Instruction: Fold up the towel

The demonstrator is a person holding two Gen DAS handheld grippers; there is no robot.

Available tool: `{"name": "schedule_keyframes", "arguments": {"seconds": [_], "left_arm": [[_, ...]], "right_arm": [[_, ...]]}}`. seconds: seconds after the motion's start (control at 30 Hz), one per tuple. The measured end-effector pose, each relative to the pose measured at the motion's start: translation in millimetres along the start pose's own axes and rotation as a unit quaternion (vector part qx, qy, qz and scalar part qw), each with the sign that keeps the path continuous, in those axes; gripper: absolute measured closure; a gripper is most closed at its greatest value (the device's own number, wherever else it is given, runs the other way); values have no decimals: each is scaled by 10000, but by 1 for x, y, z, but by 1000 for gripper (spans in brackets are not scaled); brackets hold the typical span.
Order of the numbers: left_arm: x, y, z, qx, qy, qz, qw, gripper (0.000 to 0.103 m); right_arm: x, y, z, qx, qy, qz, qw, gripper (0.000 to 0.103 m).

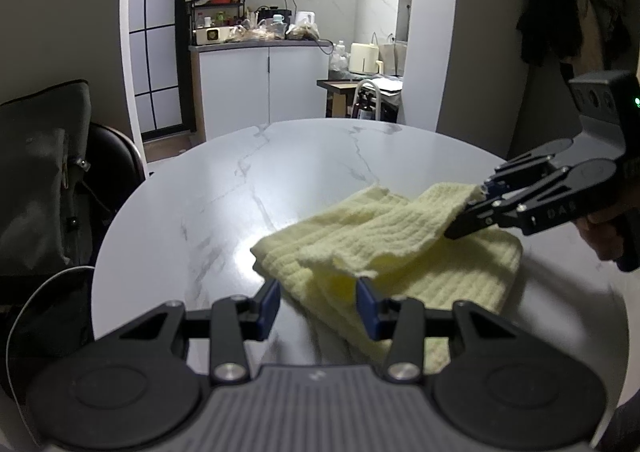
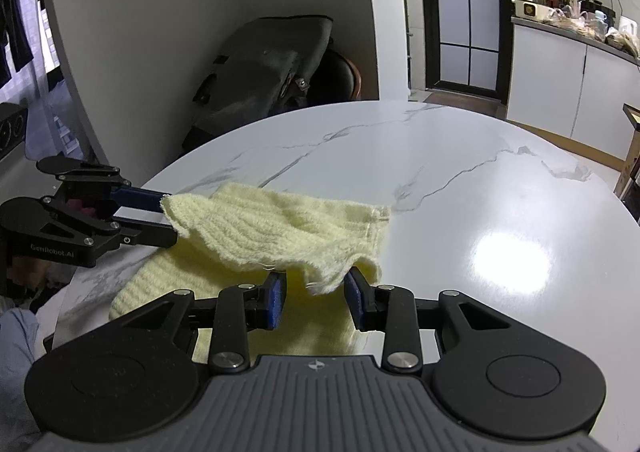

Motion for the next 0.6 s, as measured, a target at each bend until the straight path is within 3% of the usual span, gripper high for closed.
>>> {"name": "schedule_keyframes", "arguments": {"seconds": [0.6], "left_arm": [[9, -3, -1, -54, -99, -128, 9999, 58]], "right_arm": [[10, 11, -8, 137, 42, 81, 9999, 67]]}}
Point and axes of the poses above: each gripper's, at about its wrist camera, not at the fingertips, and x roughly the way its jaws point, y to its right, z to its underside, the point moved 9 cm from there along x, roughly the way its jaws point, and after that the axes turned 7 degrees about -x, right-handed, at the moved point
